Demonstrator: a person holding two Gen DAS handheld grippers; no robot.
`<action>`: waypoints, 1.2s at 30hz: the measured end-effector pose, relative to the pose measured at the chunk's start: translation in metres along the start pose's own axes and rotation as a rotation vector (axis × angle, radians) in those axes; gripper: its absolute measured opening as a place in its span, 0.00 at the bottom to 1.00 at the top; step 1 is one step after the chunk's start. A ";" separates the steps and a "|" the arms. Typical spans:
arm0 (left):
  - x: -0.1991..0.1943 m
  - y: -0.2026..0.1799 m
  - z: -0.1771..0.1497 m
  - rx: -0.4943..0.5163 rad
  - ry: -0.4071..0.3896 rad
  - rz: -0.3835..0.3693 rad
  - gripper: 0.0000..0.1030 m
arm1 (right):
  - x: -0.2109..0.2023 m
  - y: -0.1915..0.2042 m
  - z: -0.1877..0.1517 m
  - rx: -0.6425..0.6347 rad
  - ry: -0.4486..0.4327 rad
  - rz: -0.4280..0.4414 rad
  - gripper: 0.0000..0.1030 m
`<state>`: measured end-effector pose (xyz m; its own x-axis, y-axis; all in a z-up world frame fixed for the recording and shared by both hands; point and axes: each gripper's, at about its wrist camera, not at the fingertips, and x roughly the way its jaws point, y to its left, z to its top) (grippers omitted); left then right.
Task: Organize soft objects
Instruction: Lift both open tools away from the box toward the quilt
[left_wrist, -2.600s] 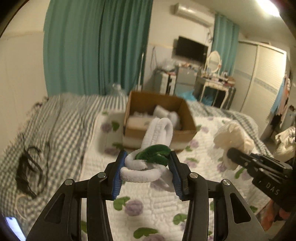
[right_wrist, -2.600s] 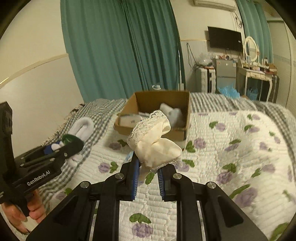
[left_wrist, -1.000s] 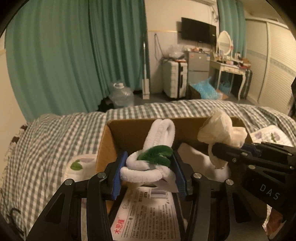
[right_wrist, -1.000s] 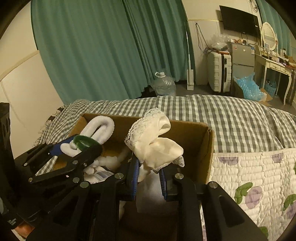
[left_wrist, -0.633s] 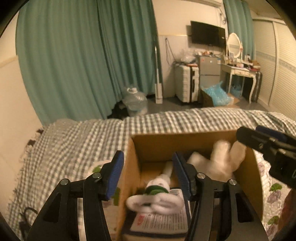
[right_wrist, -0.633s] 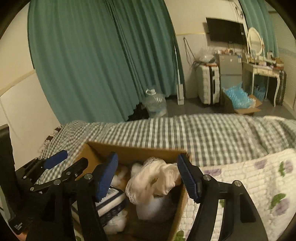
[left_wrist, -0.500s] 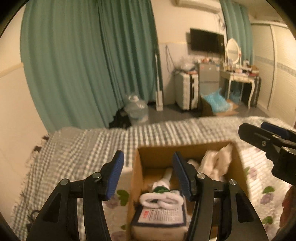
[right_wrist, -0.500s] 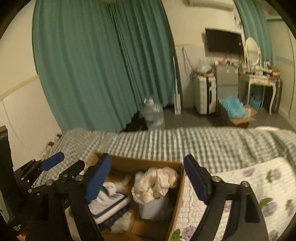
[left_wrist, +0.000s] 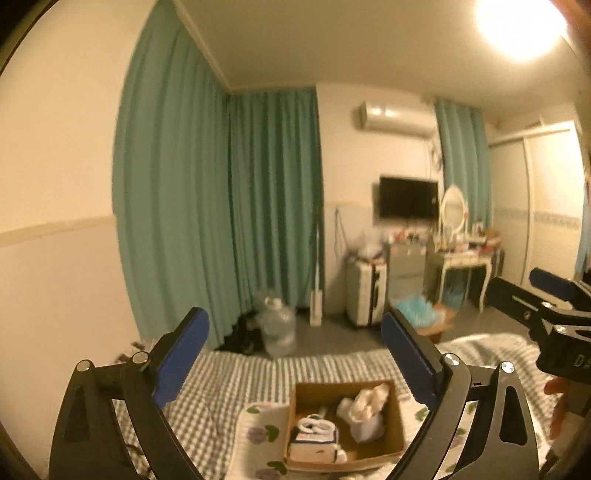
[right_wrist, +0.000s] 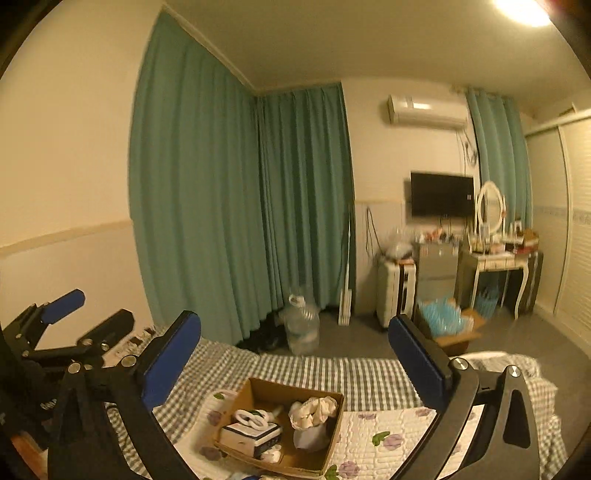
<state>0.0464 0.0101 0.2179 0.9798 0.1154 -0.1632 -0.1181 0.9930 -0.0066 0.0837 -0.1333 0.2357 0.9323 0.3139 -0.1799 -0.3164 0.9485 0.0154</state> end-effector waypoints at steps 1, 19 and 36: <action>-0.011 0.004 0.002 -0.007 -0.014 -0.006 0.94 | -0.011 0.002 0.001 -0.002 -0.006 0.003 0.99; -0.021 0.018 -0.105 -0.030 0.097 0.044 0.95 | -0.024 -0.004 -0.133 -0.045 0.182 0.020 1.00; 0.126 -0.010 -0.297 -0.108 0.585 0.077 0.95 | 0.149 -0.033 -0.286 -0.133 0.568 0.045 1.00</action>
<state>0.1234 0.0067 -0.0959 0.7199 0.1228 -0.6832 -0.2305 0.9707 -0.0683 0.1826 -0.1302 -0.0729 0.6890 0.2470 -0.6814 -0.4069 0.9098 -0.0816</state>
